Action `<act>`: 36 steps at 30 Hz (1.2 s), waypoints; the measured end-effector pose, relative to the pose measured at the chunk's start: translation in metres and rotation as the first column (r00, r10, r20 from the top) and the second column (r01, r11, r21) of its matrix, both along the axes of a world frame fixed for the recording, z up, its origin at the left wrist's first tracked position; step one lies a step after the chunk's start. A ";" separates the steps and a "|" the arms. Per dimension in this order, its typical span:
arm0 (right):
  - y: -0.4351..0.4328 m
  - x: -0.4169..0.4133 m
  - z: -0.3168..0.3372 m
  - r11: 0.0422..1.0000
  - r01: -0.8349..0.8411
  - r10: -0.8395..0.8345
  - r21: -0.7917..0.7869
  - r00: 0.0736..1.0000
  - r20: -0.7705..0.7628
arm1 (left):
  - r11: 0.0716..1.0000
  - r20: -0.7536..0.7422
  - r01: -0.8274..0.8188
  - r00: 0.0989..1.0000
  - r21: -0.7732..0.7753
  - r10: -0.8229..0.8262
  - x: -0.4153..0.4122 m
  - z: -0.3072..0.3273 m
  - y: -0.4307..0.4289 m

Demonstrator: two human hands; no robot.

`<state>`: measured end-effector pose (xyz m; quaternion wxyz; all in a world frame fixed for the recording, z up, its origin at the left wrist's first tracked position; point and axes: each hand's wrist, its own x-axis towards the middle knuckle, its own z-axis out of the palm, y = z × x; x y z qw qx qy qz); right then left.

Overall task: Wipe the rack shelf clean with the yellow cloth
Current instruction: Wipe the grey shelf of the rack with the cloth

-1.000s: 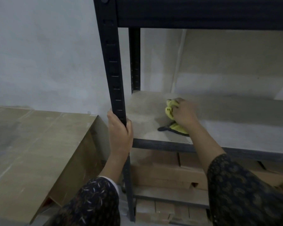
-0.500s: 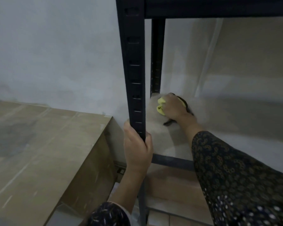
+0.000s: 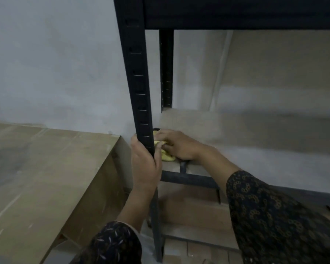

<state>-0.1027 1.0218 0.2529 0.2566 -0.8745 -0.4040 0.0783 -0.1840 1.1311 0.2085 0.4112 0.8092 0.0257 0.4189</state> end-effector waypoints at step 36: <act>-0.041 -0.112 -0.050 0.865 0.499 -0.477 0.048 0.790 0.385 | 0.996 -0.148 0.064 0.986 -0.069 -0.073 -0.030 0.016 -0.010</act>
